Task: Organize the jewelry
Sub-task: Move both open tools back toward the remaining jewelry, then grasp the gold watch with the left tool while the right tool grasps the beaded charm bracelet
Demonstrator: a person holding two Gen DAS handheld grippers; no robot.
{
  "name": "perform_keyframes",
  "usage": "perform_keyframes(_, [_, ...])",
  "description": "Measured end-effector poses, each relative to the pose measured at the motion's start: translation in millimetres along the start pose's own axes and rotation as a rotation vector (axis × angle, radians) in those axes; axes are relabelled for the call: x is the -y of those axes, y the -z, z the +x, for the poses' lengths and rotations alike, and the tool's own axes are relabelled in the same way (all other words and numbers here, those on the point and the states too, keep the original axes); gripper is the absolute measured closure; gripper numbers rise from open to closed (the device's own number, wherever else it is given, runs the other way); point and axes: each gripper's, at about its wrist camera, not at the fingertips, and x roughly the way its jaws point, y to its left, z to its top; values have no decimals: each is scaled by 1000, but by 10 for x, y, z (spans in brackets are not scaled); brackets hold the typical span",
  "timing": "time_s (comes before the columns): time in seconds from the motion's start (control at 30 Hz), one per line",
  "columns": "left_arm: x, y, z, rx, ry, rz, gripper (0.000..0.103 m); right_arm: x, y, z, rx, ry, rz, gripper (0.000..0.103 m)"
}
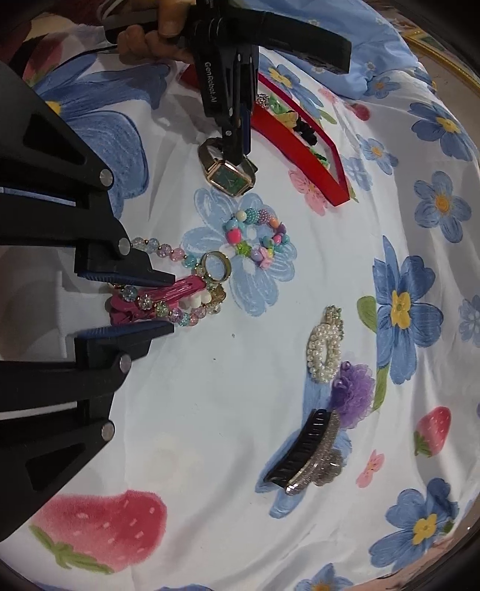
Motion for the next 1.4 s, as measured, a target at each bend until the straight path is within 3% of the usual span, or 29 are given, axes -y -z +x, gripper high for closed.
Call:
perform_keyframes(0.1, [21,8,4,0,14,2,94,-20,-34,-94,38,39,-16,81])
perform_keyframes(0.2, [43,21,3,2,22,4,94,-55,-71,-143,56,-9,-31,81])
perform_keyframes(0.6, [17,42,-8,-2,64,-23,94,-171,-60,42,-34,-34,-83,83])
perform_keyframes(0.7, [25,60,-18,0,70,-19,94,-176,-48,30,-43,-49,-87,73])
perform_keyframes(0.87, [25,74,-23,8,80,-19,95,-196,-29,58,-50,-7,-129,73])
perform_keyframes(0.93, [39,83,-37,12,87,-12,96,-200,-28,61,-54,3,-136,75])
perform_keyframes(0.97, [53,90,-45,14,90,-7,97,-208,-27,56,-51,10,-139,81])
perform_keyframes(1.0, [64,94,-50,15,92,-5,97,-206,-27,50,-48,34,-141,95])
perform_keyframes(1.07, [75,106,-63,16,104,-6,97,-144,-41,6,-31,19,-100,103])
perform_keyframes(1.17, [74,125,-69,15,112,-15,98,16,-50,-87,3,-40,0,103])
perform_keyframes(1.27, [91,136,-85,18,111,-12,98,203,-46,-118,-7,-99,124,87])
perform_keyframes(1.3, [95,141,-88,18,112,-11,98,236,-37,-111,-14,-91,140,75])
perform_keyframes(1.4, [92,154,-91,18,117,-19,98,265,-31,-48,-31,-59,146,74])
